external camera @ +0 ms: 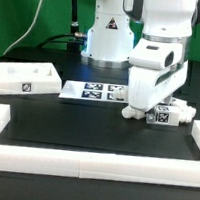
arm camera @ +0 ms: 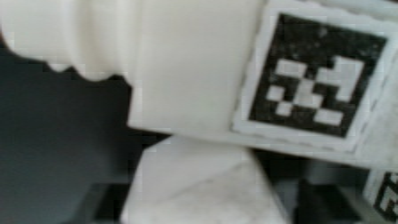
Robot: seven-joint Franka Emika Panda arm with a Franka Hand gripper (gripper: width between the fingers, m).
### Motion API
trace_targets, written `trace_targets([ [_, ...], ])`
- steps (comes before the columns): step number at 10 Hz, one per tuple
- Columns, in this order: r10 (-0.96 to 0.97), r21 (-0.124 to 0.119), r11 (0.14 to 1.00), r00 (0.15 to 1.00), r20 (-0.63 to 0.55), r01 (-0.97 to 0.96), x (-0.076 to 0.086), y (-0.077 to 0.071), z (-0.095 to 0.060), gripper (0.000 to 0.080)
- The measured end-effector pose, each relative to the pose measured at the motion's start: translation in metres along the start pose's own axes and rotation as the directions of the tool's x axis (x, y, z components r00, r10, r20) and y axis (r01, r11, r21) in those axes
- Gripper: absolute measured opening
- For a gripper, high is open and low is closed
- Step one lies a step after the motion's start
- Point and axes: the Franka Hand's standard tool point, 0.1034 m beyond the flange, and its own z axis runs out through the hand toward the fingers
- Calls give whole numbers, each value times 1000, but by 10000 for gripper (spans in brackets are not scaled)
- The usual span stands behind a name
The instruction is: Assemble one leg
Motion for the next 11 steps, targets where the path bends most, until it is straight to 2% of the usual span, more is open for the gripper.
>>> trace_targets([
  [1, 0, 0, 1000, 1000, 0, 0, 0, 0, 0, 284],
  [3, -8, 2, 1000, 1000, 3, 8, 0, 1, -1, 284],
  [5, -23, 3, 1000, 1000, 19, 23, 3, 21, -18, 284],
  [6, -21, 14, 1000, 999, 39, 20, -2, 27, -31, 284],
  [7, -27, 13, 1000, 998, 49, 27, -8, 31, -46, 284],
  [8, -61, 5, 998, 997, 46, 61, -23, 33, -55, 285],
  [11, -96, 26, 995, 994, 59, 94, -96, 29, -58, 285],
])
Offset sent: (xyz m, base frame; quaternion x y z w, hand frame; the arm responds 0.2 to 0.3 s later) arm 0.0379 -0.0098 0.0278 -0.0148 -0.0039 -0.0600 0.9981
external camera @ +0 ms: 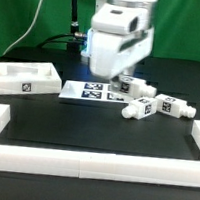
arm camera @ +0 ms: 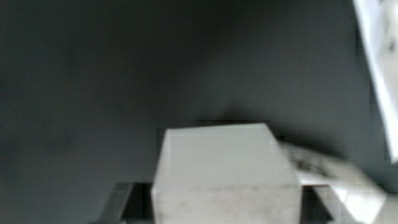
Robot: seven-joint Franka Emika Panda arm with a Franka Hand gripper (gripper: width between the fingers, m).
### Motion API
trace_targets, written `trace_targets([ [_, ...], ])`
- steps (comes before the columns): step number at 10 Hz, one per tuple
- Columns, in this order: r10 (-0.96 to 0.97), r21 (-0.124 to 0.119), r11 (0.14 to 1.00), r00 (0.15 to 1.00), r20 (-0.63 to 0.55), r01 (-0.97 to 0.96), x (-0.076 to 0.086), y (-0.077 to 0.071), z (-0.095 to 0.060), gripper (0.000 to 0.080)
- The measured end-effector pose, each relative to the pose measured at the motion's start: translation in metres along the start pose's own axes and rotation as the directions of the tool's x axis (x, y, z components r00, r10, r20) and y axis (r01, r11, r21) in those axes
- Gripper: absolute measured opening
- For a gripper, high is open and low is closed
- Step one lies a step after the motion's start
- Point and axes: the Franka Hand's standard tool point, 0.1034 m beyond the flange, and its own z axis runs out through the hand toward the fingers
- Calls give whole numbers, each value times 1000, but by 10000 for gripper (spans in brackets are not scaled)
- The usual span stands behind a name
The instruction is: Assemble one leg
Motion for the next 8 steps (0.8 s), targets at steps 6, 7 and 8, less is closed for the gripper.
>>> trace_targets([
  [6, 97, 33, 995, 995, 8, -97, -13, -14, 21, 286],
  [7, 83, 38, 996, 997, 8, -83, -23, -19, 26, 286],
  [8, 97, 30, 995, 995, -1, -97, -42, -30, 36, 286],
])
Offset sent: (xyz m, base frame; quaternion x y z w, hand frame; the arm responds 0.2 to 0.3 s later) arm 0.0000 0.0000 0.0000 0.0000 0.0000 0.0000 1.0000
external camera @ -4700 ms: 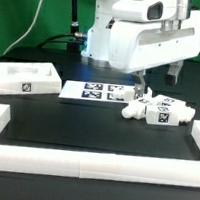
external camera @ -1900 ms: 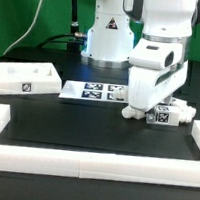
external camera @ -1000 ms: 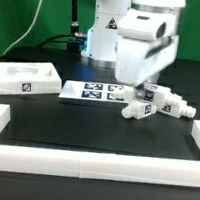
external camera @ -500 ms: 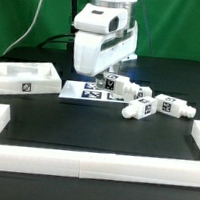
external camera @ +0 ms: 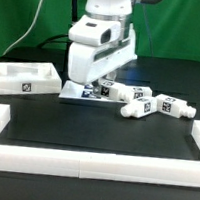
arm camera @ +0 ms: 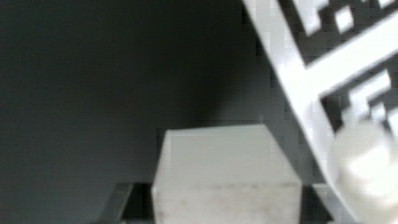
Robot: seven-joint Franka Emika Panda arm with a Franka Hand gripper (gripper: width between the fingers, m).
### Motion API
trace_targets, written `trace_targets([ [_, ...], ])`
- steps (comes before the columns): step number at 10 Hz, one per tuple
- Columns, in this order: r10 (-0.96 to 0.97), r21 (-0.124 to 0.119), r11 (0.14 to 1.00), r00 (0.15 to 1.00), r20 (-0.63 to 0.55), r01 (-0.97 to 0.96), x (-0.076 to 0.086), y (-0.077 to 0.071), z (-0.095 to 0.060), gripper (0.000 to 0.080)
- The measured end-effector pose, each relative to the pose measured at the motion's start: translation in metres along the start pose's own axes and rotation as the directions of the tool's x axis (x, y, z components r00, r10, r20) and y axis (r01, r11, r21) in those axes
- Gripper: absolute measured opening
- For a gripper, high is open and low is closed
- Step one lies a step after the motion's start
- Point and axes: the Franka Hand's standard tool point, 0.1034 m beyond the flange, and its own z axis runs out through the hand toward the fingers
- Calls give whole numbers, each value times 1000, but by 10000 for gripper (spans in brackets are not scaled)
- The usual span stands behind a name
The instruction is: Assemble one leg
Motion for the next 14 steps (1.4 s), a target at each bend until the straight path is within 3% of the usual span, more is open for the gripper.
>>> trace_targets([
  [3, 22, 26, 999, 1000, 1, -22, -27, -10, 21, 286],
  [8, 24, 19, 1000, 1000, -5, -24, -29, -14, 23, 286],
  [9, 24, 20, 1000, 1000, -5, -24, -29, -14, 23, 381],
  [10, 36, 18, 999, 999, -6, -36, -29, -13, 22, 381],
  [11, 99, 3, 995, 995, -10, -99, -27, -9, 16, 577],
  [12, 160, -12, 987, 987, -16, -160, -24, -5, 8, 577],
  [14, 326, -41, 944, 945, -35, -327, 1, -10, -12, 646],
])
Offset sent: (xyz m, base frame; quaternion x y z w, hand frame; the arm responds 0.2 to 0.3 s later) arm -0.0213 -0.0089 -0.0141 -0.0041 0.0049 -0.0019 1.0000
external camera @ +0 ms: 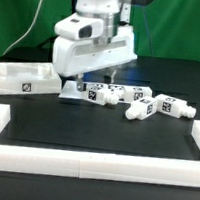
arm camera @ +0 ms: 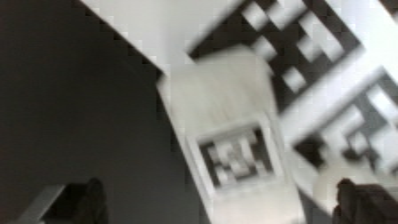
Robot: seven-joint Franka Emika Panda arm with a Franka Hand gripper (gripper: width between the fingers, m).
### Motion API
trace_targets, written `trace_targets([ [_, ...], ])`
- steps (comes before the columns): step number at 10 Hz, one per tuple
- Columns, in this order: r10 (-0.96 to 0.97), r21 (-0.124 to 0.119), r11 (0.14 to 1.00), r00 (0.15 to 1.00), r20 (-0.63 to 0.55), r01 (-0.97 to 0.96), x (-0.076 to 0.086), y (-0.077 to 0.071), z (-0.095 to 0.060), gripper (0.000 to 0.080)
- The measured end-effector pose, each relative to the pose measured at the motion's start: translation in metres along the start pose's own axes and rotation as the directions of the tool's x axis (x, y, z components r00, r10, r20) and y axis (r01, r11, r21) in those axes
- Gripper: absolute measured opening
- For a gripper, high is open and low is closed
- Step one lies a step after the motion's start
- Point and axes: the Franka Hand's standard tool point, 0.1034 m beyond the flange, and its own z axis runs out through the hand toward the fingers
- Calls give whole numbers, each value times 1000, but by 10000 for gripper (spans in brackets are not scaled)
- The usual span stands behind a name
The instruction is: Assemble one leg
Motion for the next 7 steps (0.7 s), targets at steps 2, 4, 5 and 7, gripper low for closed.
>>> trace_targets([
  [2, 220, 12, 975, 974, 46, -221, 37, -15, -13, 648],
  [4, 273, 1, 962, 961, 37, -273, 74, -15, -19, 648],
  [5, 272, 2, 962, 962, 40, -272, 71, -15, -18, 648],
  [7, 271, 3, 963, 962, 40, -271, 72, -16, -18, 648],
])
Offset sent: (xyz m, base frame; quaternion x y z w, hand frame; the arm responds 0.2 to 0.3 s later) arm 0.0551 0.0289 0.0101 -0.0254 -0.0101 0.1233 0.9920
